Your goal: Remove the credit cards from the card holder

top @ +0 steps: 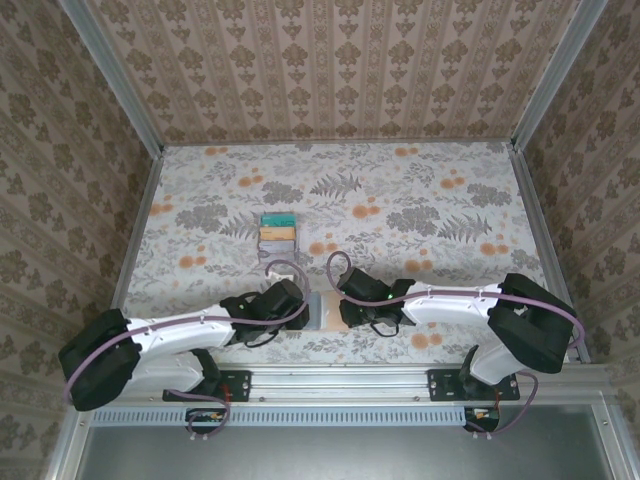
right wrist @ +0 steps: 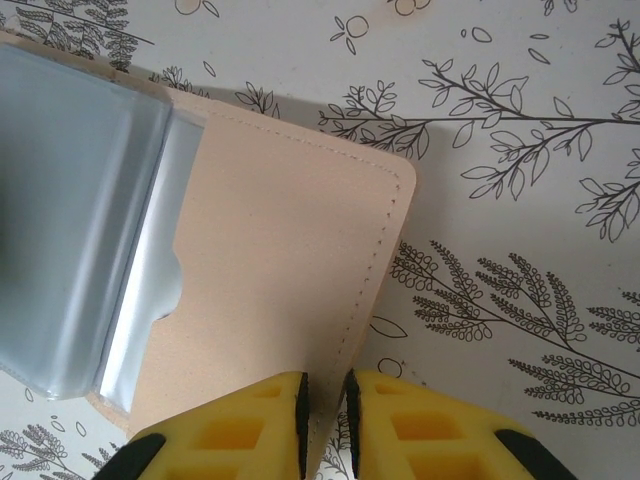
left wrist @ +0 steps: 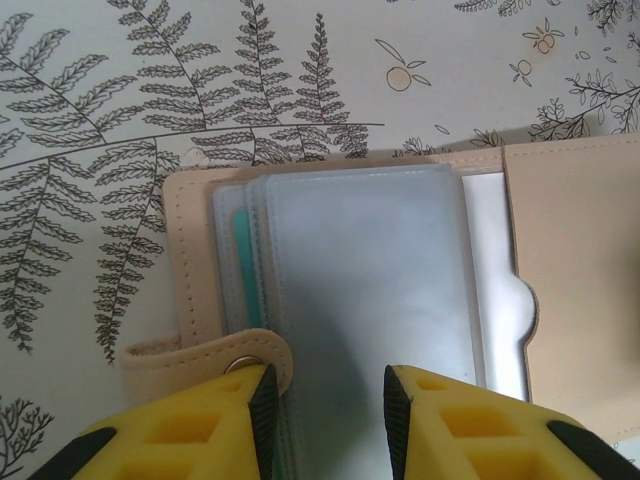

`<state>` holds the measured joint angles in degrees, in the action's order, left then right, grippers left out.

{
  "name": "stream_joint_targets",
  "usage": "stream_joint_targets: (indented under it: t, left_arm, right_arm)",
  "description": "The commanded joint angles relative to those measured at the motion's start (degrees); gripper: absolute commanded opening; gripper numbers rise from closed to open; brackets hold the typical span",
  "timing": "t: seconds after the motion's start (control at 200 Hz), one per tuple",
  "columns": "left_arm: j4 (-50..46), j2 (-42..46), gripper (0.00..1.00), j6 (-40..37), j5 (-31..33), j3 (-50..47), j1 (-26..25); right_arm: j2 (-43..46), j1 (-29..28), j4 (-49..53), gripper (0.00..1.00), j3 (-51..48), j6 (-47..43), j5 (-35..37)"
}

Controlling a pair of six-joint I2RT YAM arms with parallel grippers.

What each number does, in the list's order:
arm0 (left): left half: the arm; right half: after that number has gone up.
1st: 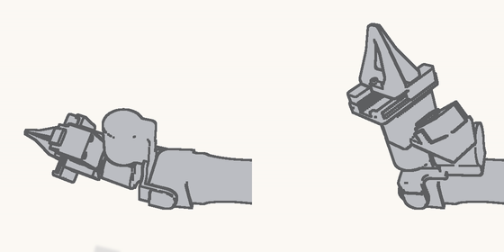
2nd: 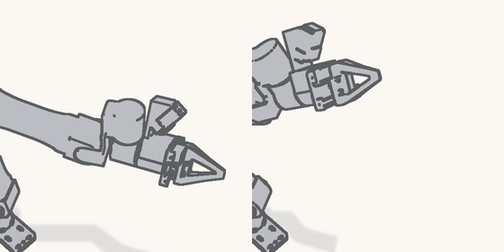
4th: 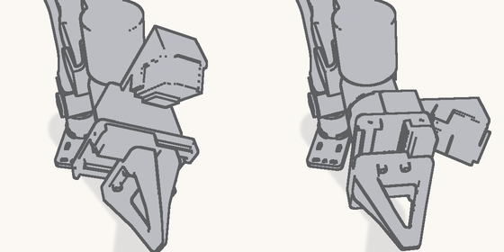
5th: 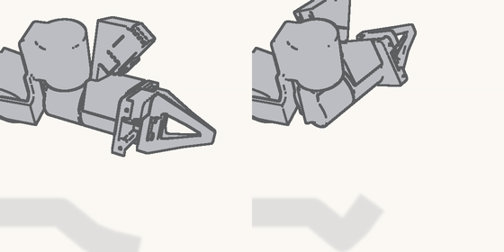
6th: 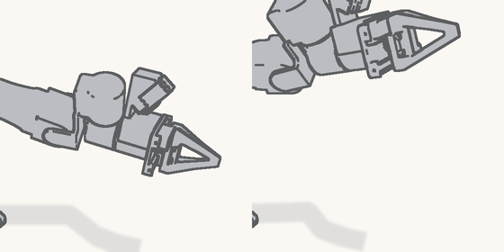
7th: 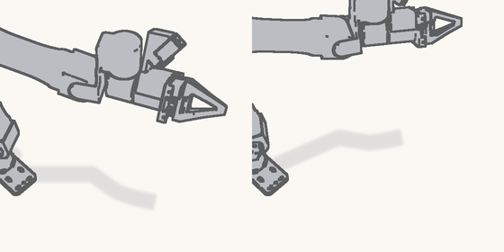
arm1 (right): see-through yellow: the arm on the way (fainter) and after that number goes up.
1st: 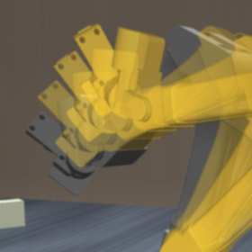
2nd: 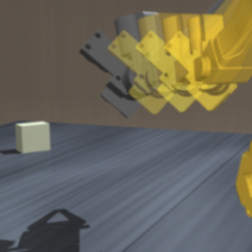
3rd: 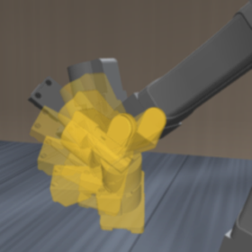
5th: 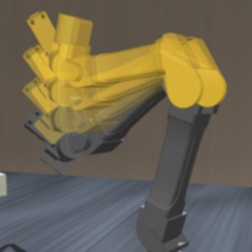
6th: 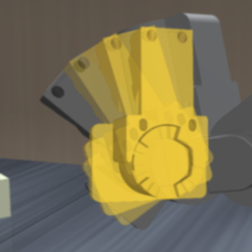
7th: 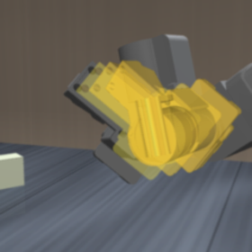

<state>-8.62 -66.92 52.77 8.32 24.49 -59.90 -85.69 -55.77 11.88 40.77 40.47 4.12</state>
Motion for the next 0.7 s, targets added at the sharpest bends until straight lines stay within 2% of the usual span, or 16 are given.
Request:
stream_joint_targets:
  t: [0.0,0.23,0.695]
  left_arm:
    - [0.3,-1.0,0.36,0.9,-0.8,-0.7,0.3]
    - [7.0,-0.3,0.37,0.5,-4.9,-2.2,0.3]
    - [11.3,1.8,0.49,-1.6,-8.8,-2.3,0.1]
  right_arm:
    - [-0.5,-0.2,-0.5,0.21,-0.5,0.4,0.4]
    - [-0.8,-0.2,-0.7,0.21,-0.6,0.5,0.4]
    - [-0.8,-0.2,-0.7,0.21,-0.6,0.7,0.3]
